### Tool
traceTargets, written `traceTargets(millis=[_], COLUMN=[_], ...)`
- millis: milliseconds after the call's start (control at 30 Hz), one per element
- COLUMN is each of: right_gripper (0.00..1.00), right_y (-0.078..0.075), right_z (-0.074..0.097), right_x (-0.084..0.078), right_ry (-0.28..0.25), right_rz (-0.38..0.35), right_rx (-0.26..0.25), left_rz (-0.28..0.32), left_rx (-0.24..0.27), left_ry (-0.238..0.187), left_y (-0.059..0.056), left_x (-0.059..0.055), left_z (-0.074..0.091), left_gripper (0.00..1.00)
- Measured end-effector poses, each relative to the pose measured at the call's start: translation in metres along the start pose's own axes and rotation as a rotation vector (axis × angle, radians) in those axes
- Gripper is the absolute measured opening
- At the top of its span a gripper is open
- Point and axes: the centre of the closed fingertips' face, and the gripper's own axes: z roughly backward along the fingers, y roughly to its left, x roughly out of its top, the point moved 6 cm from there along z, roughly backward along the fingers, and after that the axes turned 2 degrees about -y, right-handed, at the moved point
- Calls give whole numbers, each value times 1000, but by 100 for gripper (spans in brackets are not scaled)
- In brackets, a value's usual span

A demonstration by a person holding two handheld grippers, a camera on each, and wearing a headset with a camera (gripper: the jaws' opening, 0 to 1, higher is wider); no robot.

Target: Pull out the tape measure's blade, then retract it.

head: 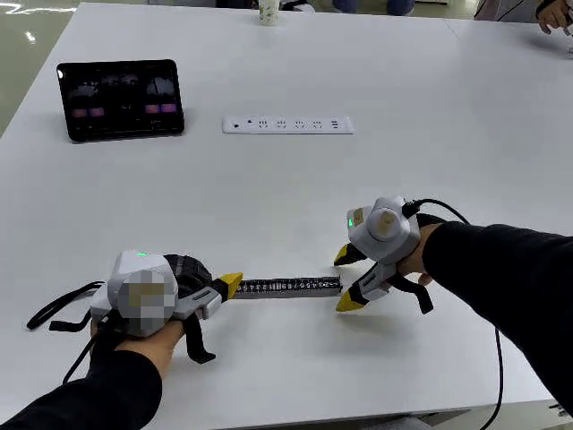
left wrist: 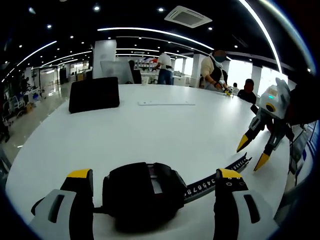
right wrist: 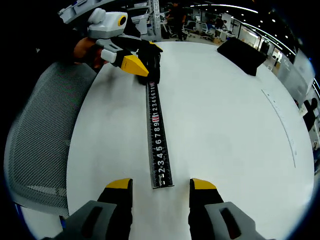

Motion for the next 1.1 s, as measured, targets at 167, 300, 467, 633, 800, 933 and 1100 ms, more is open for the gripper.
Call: traceTargets(millis=[167,300,467,633,800,933,1100], right_gripper=[29,23,17,13,12,12,11], right_y=[0,0,-1,-3,-4,-4,-4], right_z=[-1,-2,-3,-5,-5,-6,-6], right_x=[1,0,-1,0,1,3,2], right_ry=[6,15,34,40,57,80,71], right_rz=[18,26,48,69,85,91,26], right_rx=[9,15,10,-2,0,6,-6], left_rz=[4,13,9,5,20,31,36], left_rx=[0,1,2,7,20,44,74], left_ry=[-3,-1,0,-2,9,21,18], left_y=[0,0,0,0,0,2,2], left_x=[0,0,-1,0,-2,-5,-7], left_z=[0,0,0,0,0,1,4], left_gripper=[99,99,99,99,98,95,84])
